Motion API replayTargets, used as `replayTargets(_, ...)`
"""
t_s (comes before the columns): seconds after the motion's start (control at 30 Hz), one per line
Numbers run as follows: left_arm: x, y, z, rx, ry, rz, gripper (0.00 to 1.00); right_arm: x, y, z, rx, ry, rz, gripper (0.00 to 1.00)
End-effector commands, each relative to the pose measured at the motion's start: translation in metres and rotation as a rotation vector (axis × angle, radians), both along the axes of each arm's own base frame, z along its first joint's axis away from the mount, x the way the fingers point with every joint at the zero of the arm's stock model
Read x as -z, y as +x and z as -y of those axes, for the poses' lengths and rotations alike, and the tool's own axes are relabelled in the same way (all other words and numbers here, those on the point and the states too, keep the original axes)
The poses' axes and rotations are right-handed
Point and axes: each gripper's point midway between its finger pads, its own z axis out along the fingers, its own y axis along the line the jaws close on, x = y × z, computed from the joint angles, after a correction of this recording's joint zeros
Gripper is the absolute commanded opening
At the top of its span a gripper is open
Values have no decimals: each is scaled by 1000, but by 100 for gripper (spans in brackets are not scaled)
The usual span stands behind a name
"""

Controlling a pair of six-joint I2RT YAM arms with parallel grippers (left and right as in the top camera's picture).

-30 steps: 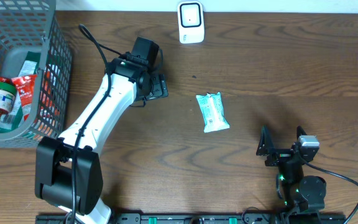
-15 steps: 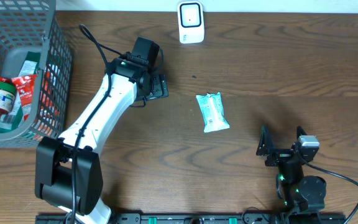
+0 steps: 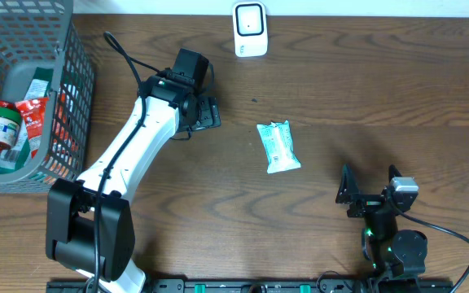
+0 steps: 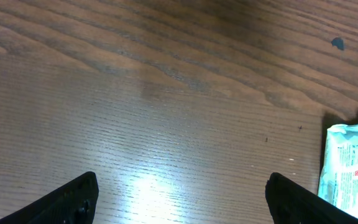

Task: Scan the item barcode
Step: 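Open the left gripper to release the wipe pack and withdraw, then move the left gripper back into the basket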

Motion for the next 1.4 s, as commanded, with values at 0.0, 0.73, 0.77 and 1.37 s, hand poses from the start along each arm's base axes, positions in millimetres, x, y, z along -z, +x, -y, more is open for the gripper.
replayTargets(0.0, -1, 0, -4, 5, 15, 4, 87, 1, 0, 1, 5, 4, -5, 99)
replayTargets(0.73, -1, 0, -4, 5, 16, 3, 87, 1, 0, 1, 5, 4, -4, 99)
replayTargets(0.77, -1, 0, -4, 5, 16, 3, 87, 1, 0, 1, 5, 4, -5, 99)
replayTargets(1.37, -217, 45, -54, -43, 92, 407, 67, 1, 0, 1, 5, 4, -5, 99)
